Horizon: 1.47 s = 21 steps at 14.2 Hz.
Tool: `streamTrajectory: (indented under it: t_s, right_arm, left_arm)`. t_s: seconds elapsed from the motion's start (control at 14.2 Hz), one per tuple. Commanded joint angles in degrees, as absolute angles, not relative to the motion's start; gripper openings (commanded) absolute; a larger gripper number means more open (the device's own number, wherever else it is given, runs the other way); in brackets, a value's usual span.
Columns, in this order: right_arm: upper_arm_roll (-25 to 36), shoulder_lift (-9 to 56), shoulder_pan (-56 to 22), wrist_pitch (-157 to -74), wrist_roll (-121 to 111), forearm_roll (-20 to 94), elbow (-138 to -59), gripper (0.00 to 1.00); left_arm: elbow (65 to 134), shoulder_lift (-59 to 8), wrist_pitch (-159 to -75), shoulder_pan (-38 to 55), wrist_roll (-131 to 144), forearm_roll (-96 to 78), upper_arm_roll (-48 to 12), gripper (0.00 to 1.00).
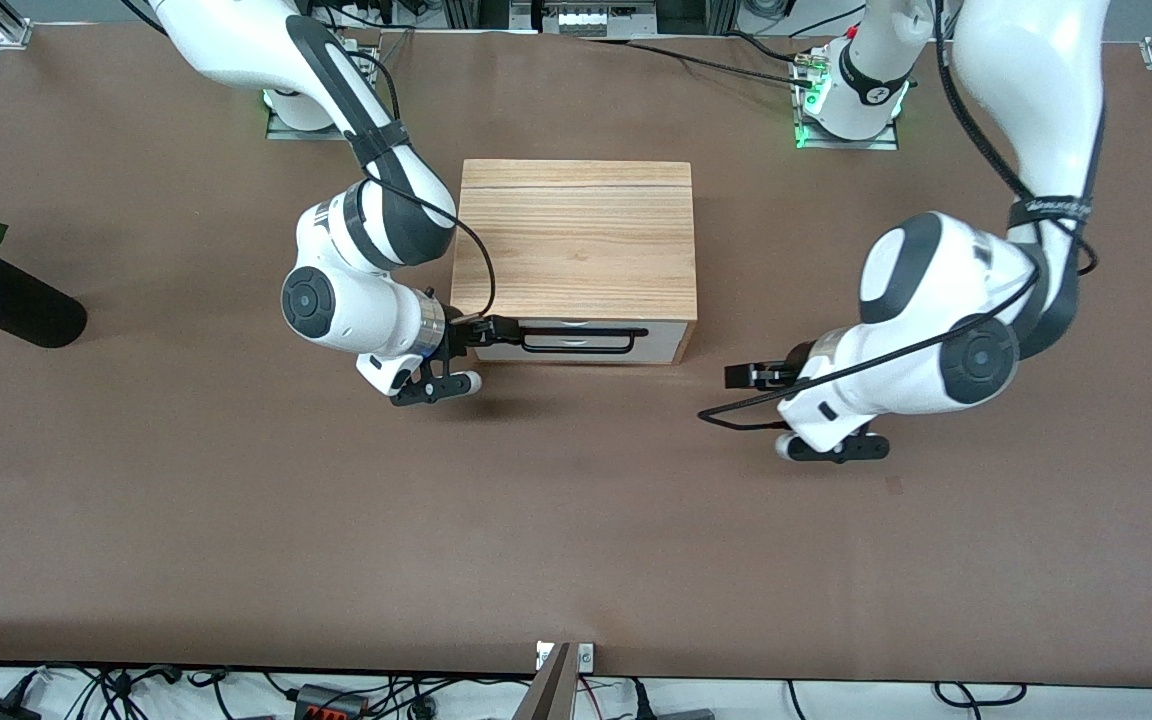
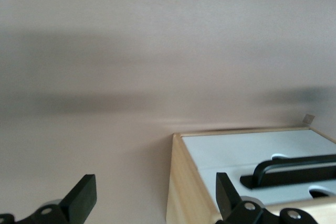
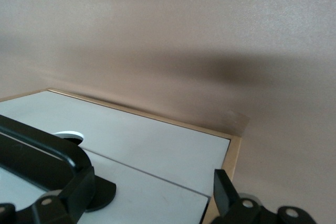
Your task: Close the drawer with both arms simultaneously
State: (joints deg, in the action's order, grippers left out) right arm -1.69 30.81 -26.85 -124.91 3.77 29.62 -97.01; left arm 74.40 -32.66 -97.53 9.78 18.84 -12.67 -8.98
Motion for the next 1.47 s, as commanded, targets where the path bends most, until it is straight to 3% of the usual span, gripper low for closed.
streamTrajectory:
  t_s: [0.0, 0.42, 0.56, 0.77, 1.05, 1.19, 1.4]
  right_arm:
    - [-1.32, 29.88, -27.33, -122.17, 3.25, 29.97, -97.21, 1.00]
    - [2.28, 26.03, -26.90, -121.73, 3.25, 19.18, -92.55, 1.00]
    - [5.26, 23.83, -27.16, -118.15, 3.25, 14.53, -91.41, 1.00]
    - [8.95, 22.59, -26.98, -107.45, 2.82, 6.00, -85.28, 1.00]
    - [16.06, 22.15, -26.81, -84.96, 2.90, 4.66, -73.42, 1.00]
    - [18.71, 21.97, -26.81, -80.00, 2.55, 4.66, -72.16, 1.00]
    - [18.47, 17.77, -22.96, -77.52, 3.87, 5.71, -73.47, 1.00]
  left_arm:
    - [74.97, -28.75, -93.61, 9.14, 18.37, -11.18, -8.79, 1.00]
    - [75.23, -23.30, -88.78, 5.02, 18.98, -8.96, -8.62, 1.00]
    - [75.06, -21.46, -86.32, 2.13, 18.98, -8.70, -8.53, 1.00]
    - [74.71, -18.91, -79.12, 1.41, 19.07, -3.72, -8.96, 1.00]
    - [75.93, -11.88, -78.93, 0.19, 19.34, -1.05, -9.05, 1.00]
    - [81.44, -8.11, -80.41, -0.97, 19.42, -1.14, -9.32, 1.00]
    - [97.43, 2.69, -89.45, -0.88, 19.60, -1.49, -9.49, 1.00]
